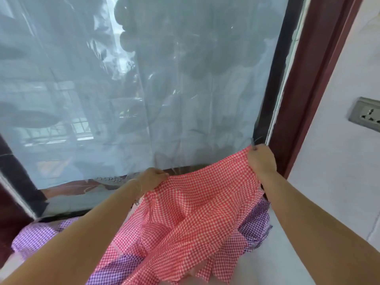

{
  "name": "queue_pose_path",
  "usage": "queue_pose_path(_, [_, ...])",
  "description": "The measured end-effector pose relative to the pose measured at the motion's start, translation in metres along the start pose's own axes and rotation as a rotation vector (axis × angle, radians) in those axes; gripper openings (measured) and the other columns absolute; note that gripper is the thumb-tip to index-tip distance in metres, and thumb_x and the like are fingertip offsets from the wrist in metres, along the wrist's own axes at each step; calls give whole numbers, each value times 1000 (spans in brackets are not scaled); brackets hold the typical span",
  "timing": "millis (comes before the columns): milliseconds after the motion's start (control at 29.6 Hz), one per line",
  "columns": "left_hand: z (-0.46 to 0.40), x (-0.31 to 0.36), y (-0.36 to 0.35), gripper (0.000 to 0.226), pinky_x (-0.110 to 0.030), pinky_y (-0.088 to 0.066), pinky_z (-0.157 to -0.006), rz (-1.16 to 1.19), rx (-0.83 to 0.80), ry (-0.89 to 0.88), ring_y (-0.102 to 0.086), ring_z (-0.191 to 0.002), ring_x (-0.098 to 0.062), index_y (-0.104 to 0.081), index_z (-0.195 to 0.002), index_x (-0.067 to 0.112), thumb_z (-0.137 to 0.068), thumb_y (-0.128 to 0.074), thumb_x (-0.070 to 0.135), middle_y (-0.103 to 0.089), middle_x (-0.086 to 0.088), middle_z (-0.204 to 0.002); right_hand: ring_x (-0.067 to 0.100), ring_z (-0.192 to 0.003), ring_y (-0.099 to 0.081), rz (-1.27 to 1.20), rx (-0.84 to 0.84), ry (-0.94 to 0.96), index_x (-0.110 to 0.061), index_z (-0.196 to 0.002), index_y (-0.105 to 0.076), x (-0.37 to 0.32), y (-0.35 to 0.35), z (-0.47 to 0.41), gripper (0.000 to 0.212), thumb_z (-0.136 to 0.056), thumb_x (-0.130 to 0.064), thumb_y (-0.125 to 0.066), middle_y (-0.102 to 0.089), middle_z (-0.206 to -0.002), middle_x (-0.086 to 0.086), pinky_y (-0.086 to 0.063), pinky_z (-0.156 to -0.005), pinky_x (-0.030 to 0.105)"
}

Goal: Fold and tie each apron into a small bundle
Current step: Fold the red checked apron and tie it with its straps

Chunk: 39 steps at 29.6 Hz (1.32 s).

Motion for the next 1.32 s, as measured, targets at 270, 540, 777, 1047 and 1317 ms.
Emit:
queue_pose_path(270, [19,42,-31,25,-36,-40,-70,202,-155,-263,-51,-73,-20,-70,-83,16,-93,-55,33,-63,-16,-78,22,-83,-51,-115,-540,377,-13,-89,-46,-67,-82,108,19,-102,-25,-40,-48,-76,-1,-32,-68,31])
queue_pose_path(540, [39,38,-30,33,-29,-35,-55,468,-81,-302,-43,-56,-16,-59,-75,9,-96,-53,33,-47,-3,-62,29,-83,-61,34,-422,510,-12,-109,-40,-68,-86,128,22,-104,-30,-29,-63,-89,9,-46,-72,39])
queue_pose_path(777, [32,10,-10,35,-31,-26,-61,815,-594,-105,-44,-68,-17,-56,-110,13,-92,-52,43,-53,-2,-85,32,-70,-60,241,-314,870,-13,-114,-43,-100,-64,115,23,-103,-31,-33,-59,-72,8,-46,-65,39])
queue_pose_path(1047, [59,53,59,18,-21,-46,-62,17,-28,-595,-57,-65,-9,-65,-75,34,-91,-63,26,-64,-9,-93,24,-57,-57,288,-211,1079,-13,-118,-45,-129,-44,109,26,-102,-32,-35,-64,-69,6,-47,-57,37])
queue_pose_path(1317, [21,41,125,20,-29,-54,-53,86,249,-338,-64,-63,-20,-62,-102,11,-94,-58,29,-61,-5,-102,12,-49,-44,33,-259,924,-13,-110,-48,-141,-26,116,17,-102,-26,-40,-45,-55,-3,-31,-50,28])
Point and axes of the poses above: each hand's wrist, its own z-axis away from the middle knuckle, its own y-axis out of the back of the hand, x = y × z, the point moved 3 cm from there along -z, towards the middle knuckle
